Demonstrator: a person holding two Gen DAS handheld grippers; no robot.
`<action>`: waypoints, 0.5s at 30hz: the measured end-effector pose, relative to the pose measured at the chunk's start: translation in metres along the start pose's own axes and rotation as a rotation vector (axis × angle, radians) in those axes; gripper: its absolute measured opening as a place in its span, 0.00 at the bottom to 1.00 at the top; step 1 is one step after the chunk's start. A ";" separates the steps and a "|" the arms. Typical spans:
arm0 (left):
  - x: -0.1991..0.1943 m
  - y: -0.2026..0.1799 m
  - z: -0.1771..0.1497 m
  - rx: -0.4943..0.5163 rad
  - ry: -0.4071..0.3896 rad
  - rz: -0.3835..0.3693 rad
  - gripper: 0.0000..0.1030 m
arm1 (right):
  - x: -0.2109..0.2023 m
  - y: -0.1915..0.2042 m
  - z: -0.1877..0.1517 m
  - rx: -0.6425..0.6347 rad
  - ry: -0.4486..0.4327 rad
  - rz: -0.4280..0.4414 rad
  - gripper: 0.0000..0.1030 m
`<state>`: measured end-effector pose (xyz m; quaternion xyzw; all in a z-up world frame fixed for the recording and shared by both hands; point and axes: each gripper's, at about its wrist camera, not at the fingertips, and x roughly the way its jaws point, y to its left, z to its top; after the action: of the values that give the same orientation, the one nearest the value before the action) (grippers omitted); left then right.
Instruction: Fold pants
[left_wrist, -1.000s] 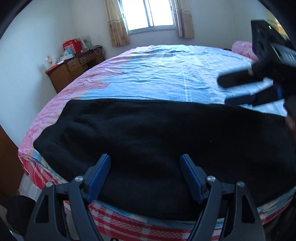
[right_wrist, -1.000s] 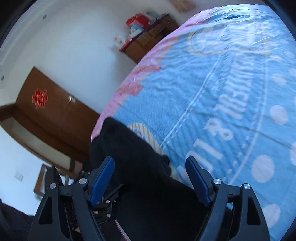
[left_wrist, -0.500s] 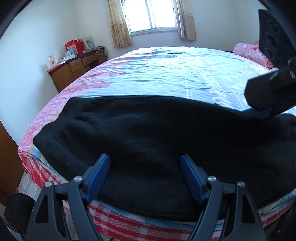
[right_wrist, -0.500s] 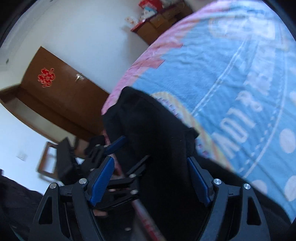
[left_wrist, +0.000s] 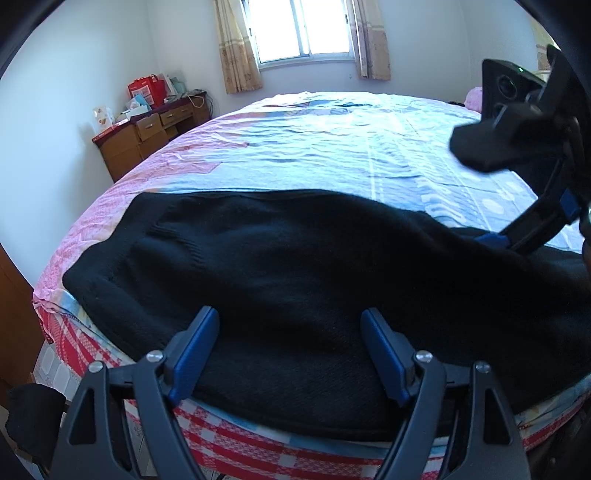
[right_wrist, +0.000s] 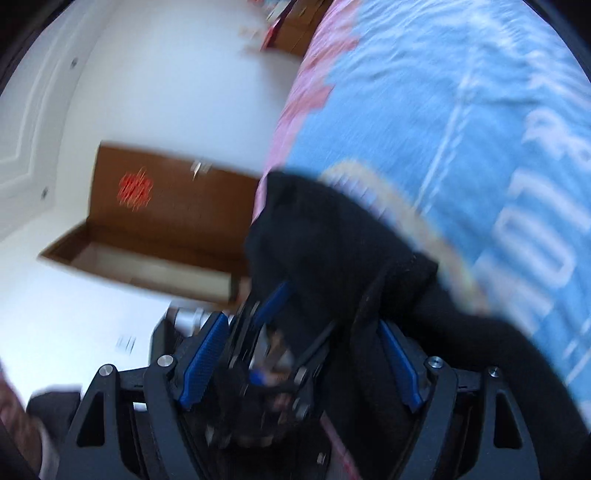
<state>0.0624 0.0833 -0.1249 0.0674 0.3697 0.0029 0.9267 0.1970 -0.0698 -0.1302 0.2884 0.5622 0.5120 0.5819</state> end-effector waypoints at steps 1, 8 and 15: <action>0.000 0.000 0.000 -0.002 0.001 0.000 0.80 | -0.002 -0.001 0.001 0.015 0.001 0.010 0.79; 0.001 0.003 0.002 -0.010 0.012 -0.006 0.80 | -0.022 -0.025 0.022 0.184 -0.188 0.016 0.77; 0.001 0.002 0.003 -0.012 0.013 -0.006 0.81 | 0.012 -0.009 0.026 0.185 -0.039 0.048 0.77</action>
<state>0.0656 0.0855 -0.1235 0.0605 0.3759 0.0028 0.9247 0.2224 -0.0548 -0.1376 0.3644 0.5885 0.4661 0.5511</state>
